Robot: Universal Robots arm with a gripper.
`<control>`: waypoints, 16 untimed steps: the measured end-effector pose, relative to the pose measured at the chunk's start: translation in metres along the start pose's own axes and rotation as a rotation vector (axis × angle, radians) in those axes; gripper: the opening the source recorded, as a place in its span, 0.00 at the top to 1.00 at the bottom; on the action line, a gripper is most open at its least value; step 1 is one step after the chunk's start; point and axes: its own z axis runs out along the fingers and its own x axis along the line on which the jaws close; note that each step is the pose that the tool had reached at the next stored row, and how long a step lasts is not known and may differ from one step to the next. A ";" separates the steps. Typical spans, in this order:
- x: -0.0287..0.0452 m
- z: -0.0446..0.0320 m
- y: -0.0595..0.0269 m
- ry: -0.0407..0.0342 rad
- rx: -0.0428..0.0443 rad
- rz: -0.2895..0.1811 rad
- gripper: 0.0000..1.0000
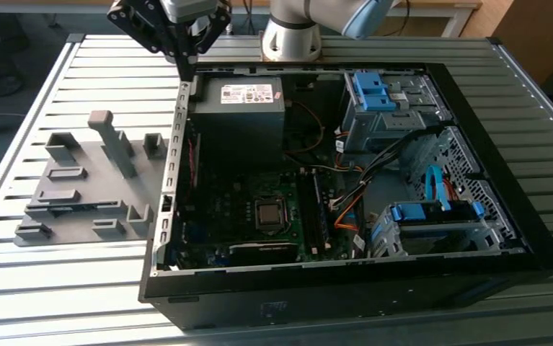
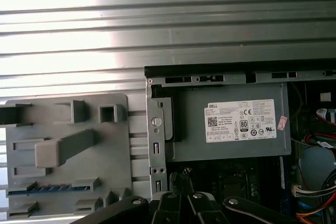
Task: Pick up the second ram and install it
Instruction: 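Reach for the second ram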
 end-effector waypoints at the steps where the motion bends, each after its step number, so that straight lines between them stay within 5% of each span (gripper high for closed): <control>1: 0.0005 0.0000 0.0000 0.0000 0.0000 0.000 0.89; 16: 0.0058 0.0001 -0.0004 0.0000 0.0000 0.000 0.89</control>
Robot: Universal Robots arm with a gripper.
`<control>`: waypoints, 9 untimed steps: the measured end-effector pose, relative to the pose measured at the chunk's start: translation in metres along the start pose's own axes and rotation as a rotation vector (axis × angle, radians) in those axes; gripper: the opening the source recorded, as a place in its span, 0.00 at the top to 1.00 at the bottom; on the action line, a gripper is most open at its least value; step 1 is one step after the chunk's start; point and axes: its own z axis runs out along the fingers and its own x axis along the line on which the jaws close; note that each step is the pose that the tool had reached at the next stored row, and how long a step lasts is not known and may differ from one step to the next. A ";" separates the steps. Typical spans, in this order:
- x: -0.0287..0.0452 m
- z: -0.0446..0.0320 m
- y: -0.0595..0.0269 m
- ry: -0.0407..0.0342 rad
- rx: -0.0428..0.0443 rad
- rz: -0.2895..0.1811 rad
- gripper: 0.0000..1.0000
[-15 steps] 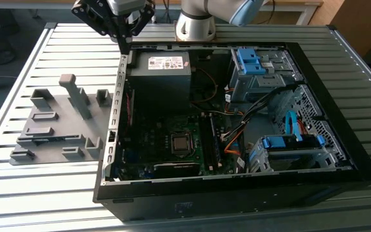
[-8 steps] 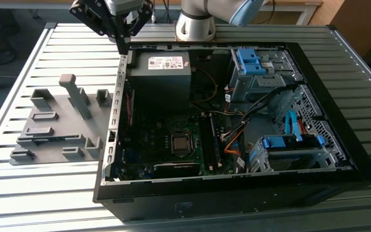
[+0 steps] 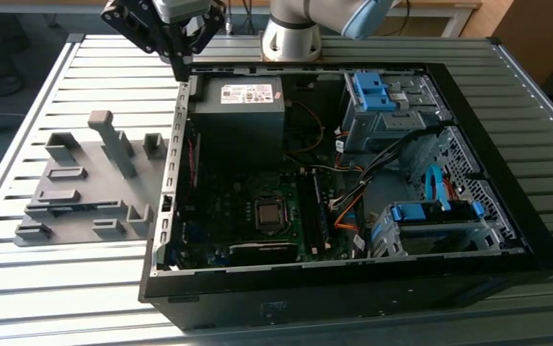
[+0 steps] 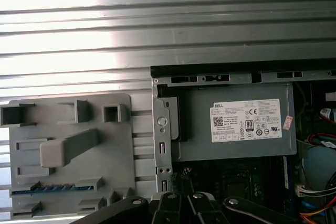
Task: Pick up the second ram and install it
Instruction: 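Reach for the second ram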
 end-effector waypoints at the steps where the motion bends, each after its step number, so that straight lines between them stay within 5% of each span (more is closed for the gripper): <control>1: 0.0003 -0.0001 0.0000 0.0001 0.0001 0.000 0.89; 9: 0.0032 0.0000 -0.0002 0.0000 0.0000 0.000 0.89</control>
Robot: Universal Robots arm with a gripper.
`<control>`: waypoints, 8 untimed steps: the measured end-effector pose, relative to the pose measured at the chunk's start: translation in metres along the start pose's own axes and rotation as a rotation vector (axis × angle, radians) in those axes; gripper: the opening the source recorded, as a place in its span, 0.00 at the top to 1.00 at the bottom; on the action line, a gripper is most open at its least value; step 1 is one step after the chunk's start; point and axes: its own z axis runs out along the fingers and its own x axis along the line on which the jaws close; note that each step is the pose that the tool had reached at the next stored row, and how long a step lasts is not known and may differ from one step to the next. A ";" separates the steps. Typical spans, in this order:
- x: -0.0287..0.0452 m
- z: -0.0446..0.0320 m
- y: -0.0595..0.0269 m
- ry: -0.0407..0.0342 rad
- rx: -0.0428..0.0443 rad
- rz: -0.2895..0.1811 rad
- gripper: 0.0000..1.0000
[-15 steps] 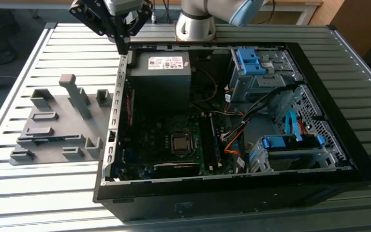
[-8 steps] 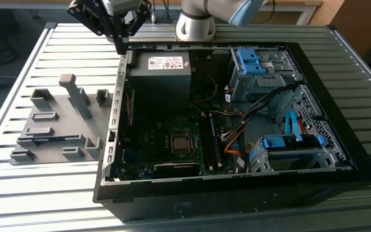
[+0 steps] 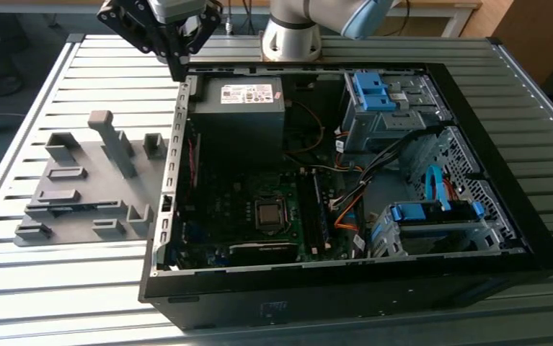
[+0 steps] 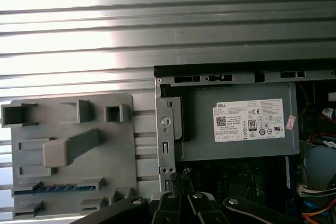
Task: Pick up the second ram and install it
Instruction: 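Reach for the second ram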
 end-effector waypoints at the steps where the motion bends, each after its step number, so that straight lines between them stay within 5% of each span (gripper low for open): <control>1: 0.0003 0.0000 0.0000 -0.0001 0.0000 0.000 0.89; 8: 0.0025 0.0000 -0.0002 0.0000 0.0000 0.000 0.89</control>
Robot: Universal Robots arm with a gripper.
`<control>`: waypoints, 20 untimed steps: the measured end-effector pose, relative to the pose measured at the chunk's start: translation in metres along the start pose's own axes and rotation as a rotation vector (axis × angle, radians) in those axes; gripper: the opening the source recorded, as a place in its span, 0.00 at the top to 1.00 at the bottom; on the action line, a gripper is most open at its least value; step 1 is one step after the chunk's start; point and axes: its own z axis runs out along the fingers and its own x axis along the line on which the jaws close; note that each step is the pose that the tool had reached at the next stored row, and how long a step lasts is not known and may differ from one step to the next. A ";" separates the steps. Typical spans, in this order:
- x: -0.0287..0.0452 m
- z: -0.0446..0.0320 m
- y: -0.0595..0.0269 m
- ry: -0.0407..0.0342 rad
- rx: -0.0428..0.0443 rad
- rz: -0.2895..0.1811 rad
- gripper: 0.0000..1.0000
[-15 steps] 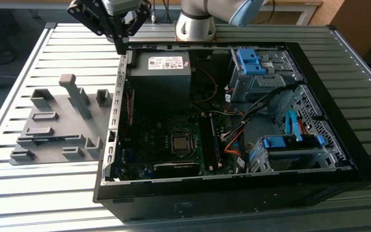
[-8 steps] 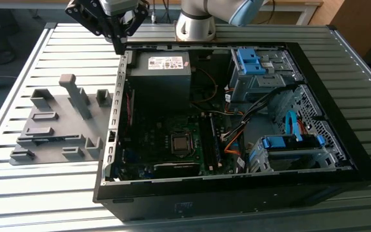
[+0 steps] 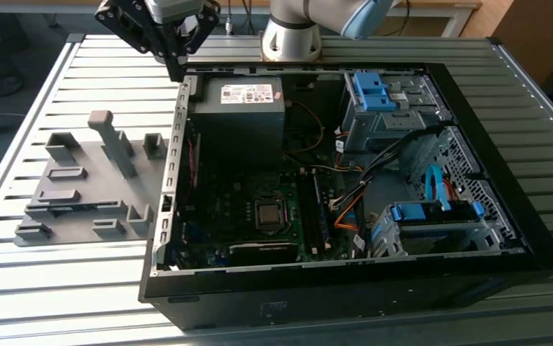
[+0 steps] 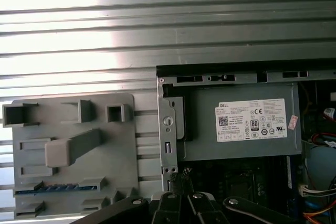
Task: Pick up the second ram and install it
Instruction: 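Reach for the second ram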
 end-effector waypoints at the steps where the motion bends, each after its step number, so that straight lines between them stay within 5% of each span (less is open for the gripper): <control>1: 0.0003 0.0000 0.0000 0.0000 0.0000 0.000 0.89; 20: 0.0085 -0.0001 -0.0006 0.0000 0.0000 0.000 0.89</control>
